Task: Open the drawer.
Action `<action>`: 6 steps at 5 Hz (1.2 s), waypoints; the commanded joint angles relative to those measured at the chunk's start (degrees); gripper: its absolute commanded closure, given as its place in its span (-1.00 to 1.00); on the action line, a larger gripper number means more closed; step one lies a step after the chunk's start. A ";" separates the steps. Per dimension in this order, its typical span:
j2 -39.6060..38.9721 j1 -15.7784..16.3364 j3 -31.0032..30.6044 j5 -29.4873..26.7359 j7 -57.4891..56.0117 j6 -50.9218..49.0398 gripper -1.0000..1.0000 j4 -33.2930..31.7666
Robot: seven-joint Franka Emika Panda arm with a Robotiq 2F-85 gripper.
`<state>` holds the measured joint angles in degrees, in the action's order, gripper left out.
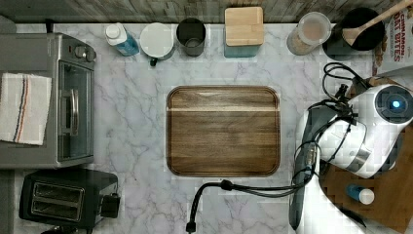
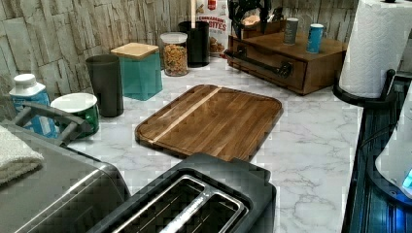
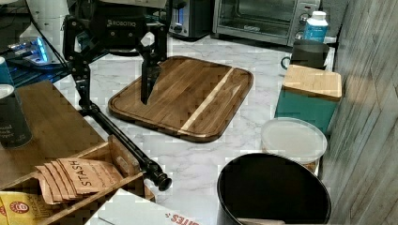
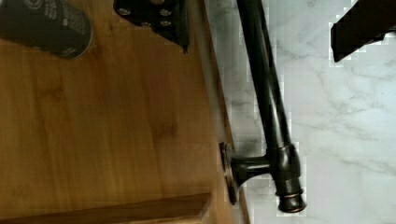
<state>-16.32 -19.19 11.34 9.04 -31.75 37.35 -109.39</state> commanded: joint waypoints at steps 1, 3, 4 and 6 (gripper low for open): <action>-2.52 2.38 -2.96 -1.85 -2.30 1.58 -1.00 -0.53; -4.22 2.15 -1.11 0.72 -1.09 8.30 -1.00 -3.89; -3.96 3.46 0.34 3.32 2.58 9.26 -1.00 -6.02; -4.01 4.13 2.26 6.04 2.38 12.85 -1.00 -8.27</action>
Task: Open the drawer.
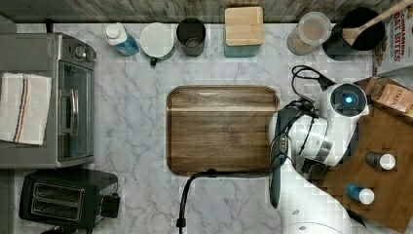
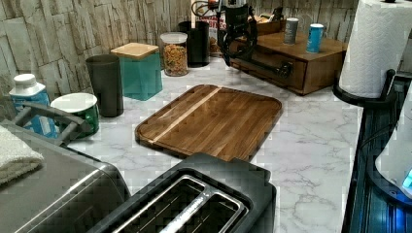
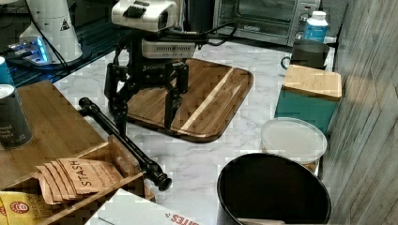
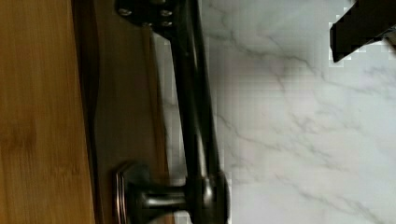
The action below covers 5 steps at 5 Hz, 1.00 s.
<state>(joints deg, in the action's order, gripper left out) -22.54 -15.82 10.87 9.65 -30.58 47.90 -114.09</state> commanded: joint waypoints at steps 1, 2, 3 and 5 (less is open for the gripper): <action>2.15 -0.69 1.56 4.54 -0.01 3.46 -1.00 -4.16; 0.73 -1.82 0.78 2.65 -2.31 2.80 -1.00 -3.22; -1.04 -3.34 0.25 1.44 -5.14 4.72 -1.00 -2.94; -4.10 -6.52 -2.02 -3.08 -11.99 6.09 -1.00 -0.93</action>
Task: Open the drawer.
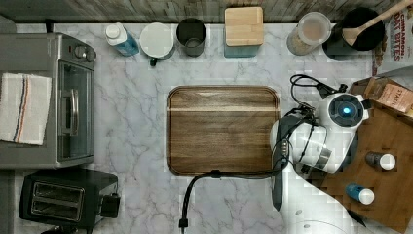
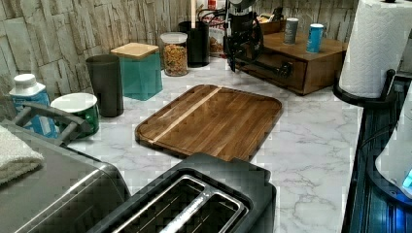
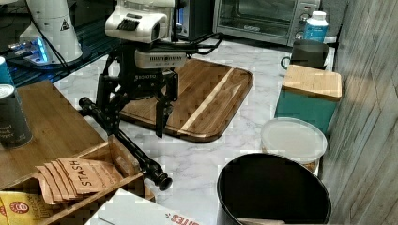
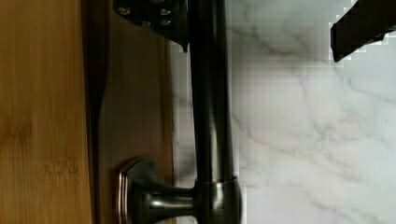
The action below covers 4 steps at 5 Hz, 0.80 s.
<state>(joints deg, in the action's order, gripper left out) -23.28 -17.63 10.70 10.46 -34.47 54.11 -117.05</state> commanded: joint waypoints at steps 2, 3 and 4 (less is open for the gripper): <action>-2.64 -2.19 -1.83 -5.54 -6.15 -3.11 -1.00 2.32; -2.31 -0.39 -2.12 -5.65 -3.41 -3.01 -1.00 2.61; -1.99 0.45 -3.05 -6.63 -2.52 -2.08 -1.00 3.07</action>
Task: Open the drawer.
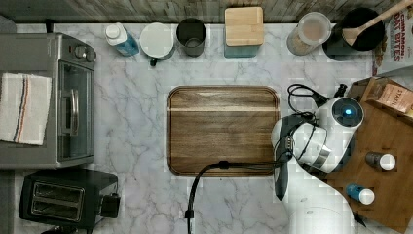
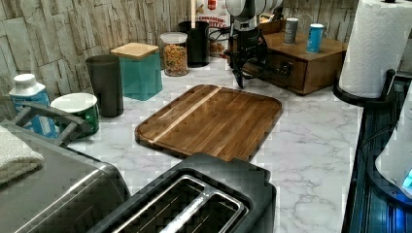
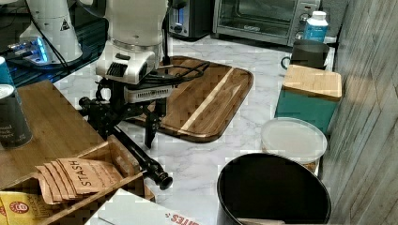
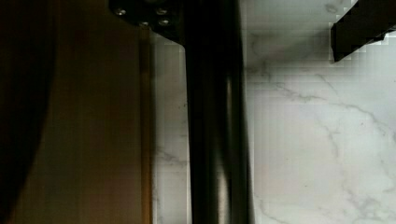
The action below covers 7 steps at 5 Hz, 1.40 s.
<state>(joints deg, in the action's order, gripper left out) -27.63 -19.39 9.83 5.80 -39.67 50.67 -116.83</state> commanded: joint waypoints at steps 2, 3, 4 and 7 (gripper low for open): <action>5.10 7.26 -2.63 0.71 8.73 -0.21 -1.00 2.99; 5.10 8.95 -4.79 0.70 11.72 -2.25 -1.00 4.33; 5.93 9.25 -7.90 -2.33 8.98 0.59 -1.00 2.70; 5.52 14.50 -11.46 -5.23 15.12 1.69 -1.00 3.21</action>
<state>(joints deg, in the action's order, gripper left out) -26.31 -14.21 5.97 2.19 -31.28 50.69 -116.94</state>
